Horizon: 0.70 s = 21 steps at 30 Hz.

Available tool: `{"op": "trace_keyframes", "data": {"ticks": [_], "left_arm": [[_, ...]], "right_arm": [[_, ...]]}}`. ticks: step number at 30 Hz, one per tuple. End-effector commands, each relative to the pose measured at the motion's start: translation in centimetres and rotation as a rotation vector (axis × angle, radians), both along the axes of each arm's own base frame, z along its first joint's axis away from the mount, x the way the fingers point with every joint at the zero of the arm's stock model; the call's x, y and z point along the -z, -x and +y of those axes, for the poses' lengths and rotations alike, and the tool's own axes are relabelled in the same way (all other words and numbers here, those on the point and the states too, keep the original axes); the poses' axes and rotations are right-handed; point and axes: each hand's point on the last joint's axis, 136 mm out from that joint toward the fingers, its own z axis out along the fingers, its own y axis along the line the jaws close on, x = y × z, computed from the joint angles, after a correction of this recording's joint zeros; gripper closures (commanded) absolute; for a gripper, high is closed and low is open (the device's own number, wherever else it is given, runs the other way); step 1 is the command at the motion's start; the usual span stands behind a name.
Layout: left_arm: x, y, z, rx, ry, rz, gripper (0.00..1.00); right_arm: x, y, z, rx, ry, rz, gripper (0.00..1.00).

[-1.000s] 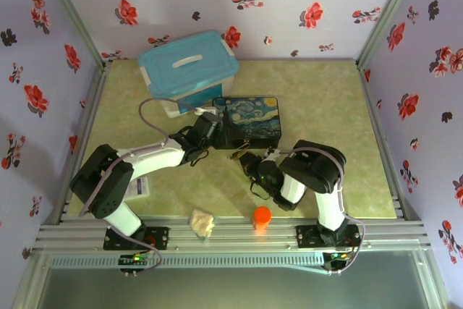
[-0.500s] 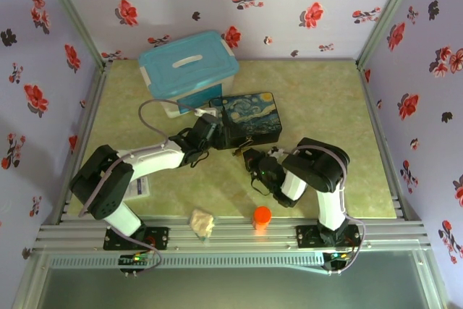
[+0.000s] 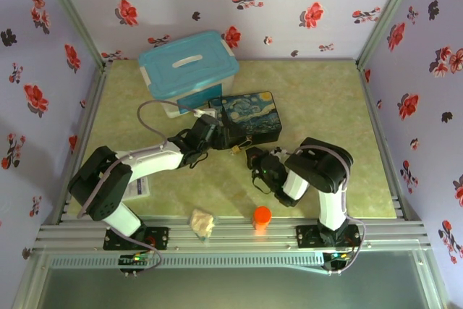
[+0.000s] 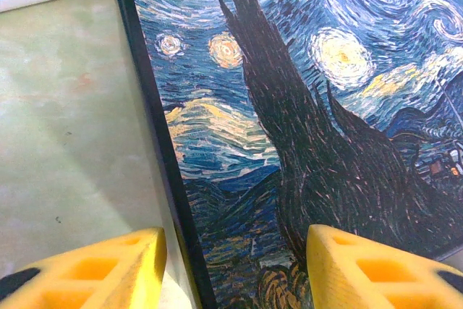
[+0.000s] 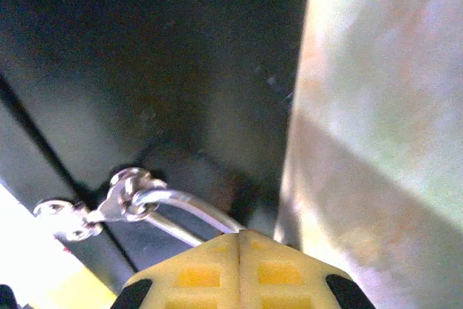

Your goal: Unlock the padlock with the key

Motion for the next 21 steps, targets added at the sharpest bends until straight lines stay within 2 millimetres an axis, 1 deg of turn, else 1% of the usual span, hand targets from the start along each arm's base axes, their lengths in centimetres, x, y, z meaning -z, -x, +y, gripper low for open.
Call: {"op": "trace_keyframes", "data": {"ticks": [1, 2, 3, 5, 7, 9, 11, 14, 18, 21], "left_arm": [[7.5, 5.0, 5.5, 0.019, -0.282, 0.248, 0.47], [7.4, 5.0, 5.5, 0.019, -0.281, 0.245, 0.47], [7.3, 5.0, 5.5, 0.019, -0.281, 0.244, 0.47], [7.1, 4.9, 5.4, 0.021, -0.278, 0.239, 0.47], [7.0, 4.8, 5.4, 0.023, -0.280, 0.239, 0.47], [7.0, 4.8, 5.3, 0.027, -0.282, 0.238, 0.46], [7.1, 4.8, 5.3, 0.028, -0.284, 0.240, 0.46], [7.0, 4.7, 5.2, 0.029, -0.280, 0.238, 0.45], [6.8, 4.6, 5.0, 0.030, -0.277, 0.237, 0.45], [6.9, 4.6, 5.0, 0.027, -0.277, 0.238, 0.45]], "right_arm": [[0.6, 0.1, -1.2, -0.005, 0.121, -0.048, 1.00], [0.2, 0.2, -1.1, -0.023, 0.151, -0.077, 0.95], [0.2, 0.5, -1.3, -0.049, 0.201, -0.095, 0.88], [1.3, 1.4, -1.9, -0.087, 0.302, -0.061, 0.75], [1.1, 1.9, -2.0, -0.144, 0.423, -0.082, 0.65], [0.7, 2.1, -1.9, -0.195, 0.532, -0.098, 0.59], [-0.3, 2.2, -1.5, -0.253, 0.627, -0.144, 0.55], [-0.6, 2.2, -1.1, -0.323, 0.738, -0.151, 0.53], [-0.1, 2.1, -0.5, -0.387, 0.815, -0.144, 0.53], [0.4, 2.1, 0.6, -0.435, 0.831, -0.129, 0.53]]}}
